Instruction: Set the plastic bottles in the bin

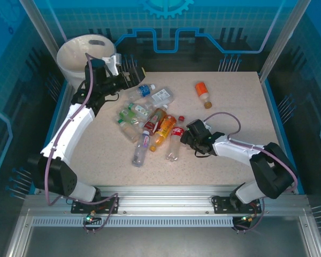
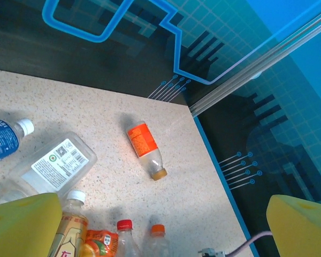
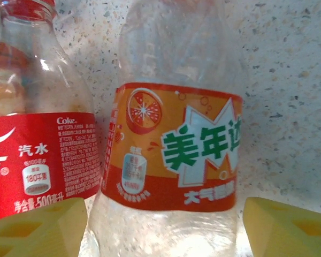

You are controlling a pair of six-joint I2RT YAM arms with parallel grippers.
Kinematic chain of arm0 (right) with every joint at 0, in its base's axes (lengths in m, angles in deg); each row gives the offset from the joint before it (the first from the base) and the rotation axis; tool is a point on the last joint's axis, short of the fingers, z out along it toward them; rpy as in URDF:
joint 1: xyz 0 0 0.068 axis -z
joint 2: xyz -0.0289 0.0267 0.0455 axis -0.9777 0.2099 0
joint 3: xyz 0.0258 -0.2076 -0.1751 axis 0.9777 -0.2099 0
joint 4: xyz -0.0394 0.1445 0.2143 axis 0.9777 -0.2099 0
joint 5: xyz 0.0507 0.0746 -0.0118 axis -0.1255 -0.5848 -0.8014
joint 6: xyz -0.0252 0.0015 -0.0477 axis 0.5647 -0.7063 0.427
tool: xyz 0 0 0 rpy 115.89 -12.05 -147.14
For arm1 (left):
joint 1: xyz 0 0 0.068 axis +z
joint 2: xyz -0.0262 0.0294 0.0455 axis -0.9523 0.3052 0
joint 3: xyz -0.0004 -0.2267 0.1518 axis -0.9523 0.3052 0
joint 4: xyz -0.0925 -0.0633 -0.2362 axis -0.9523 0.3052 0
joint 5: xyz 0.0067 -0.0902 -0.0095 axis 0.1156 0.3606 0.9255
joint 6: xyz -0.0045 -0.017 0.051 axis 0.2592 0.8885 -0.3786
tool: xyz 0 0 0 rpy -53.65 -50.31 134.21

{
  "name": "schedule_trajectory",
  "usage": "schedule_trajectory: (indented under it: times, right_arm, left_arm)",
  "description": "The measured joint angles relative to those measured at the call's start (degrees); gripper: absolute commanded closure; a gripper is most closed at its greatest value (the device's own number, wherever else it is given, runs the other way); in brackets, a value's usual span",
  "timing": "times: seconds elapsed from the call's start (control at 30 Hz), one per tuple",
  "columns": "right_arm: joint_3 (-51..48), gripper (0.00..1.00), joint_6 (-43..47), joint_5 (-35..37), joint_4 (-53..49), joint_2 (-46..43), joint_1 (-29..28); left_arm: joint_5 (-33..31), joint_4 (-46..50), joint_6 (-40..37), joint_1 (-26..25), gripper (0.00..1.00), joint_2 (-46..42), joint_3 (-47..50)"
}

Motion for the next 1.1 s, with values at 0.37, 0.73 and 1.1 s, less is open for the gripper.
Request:
schedule_trajectory:
  times: [0.37,0.73,1.1]
  right_arm:
    - [-0.02,0.29,-1.36,1.07,2.16,3.06,0.02]
    - [-1.22,0.47,0.33,2.62,4.52,2.82,0.02]
    - [-5.11,0.63,9.40,6.69,2.62,-6.27,0.02]
  left_arm:
    - [1.64,-0.48,0.61,-0.35,0.01,-0.31,1.57]
    - [3.19,-0.66,0.63,-1.95,0.01,-0.28,1.57]
    - [5.97,-4.37,4.02,-7.10,0.01,4.11,1.57]
